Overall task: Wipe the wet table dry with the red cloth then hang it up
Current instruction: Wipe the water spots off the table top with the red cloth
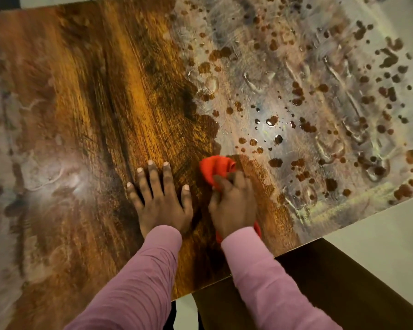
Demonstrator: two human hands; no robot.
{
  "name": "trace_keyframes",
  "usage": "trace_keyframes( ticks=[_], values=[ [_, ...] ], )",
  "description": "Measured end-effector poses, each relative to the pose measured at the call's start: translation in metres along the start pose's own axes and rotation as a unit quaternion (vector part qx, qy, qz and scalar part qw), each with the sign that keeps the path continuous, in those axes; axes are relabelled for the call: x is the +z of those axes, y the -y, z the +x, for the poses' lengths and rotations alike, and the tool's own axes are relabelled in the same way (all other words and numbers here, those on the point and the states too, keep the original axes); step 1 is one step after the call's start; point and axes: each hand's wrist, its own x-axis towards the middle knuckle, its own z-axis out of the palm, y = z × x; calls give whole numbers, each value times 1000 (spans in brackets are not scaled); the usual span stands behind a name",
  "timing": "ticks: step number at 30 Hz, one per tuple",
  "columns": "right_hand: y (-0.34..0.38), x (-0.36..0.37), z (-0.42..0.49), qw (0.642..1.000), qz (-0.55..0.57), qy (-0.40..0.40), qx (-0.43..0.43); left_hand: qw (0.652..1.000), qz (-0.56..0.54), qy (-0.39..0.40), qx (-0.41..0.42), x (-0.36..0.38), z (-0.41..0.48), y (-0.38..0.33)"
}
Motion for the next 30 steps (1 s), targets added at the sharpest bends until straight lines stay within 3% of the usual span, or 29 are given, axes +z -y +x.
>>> trace_keyframes(
  ticks=[2, 4, 8, 11, 14, 16, 18, 20, 23, 25, 27, 30],
  values=[
    [-2, 1, -7, 990, -1, 46, -130, 1000, 1, -6, 0, 1, 1, 0],
    [-19, -6, 12, 985, -22, 49, -163, 1000, 1, -8, 2, 1, 1, 0],
    [-45, -15, 74, 996, -36, -38, 73, 1000, -8, -7, 1, 3, 1, 2],
    [-26, -7, 78, 992, -7, -55, 117, 1000, -7, -6, -1, 2, 2, 2],
    [2, 7, 49, 1000, 16, -27, -4, 1000, -9, -13, 1, 0, 2, 0],
    [3, 9, 41, 991, 25, 28, -125, 1000, -6, -14, -3, 0, 2, -1],
    [-13, 1, 56, 980, 18, 55, -191, 1000, -4, -11, -4, -1, 1, -1],
    [-33, -7, 80, 991, 3, 23, -134, 1000, -5, -8, -3, -1, 2, -1],
    [-37, -9, 115, 998, 18, -40, 43, 1000, -2, -1, -5, -1, 2, 0],
    [-18, -3, 116, 997, -2, -44, 63, 1000, -1, 1, -6, -1, 2, 1],
    [2, 3, 102, 1000, 6, -22, 5, 1000, -1, -3, -7, -2, 2, 0],
    [11, 12, 81, 985, 3, 45, -167, 1000, 0, -4, -8, -2, 1, -1]
  ],
)
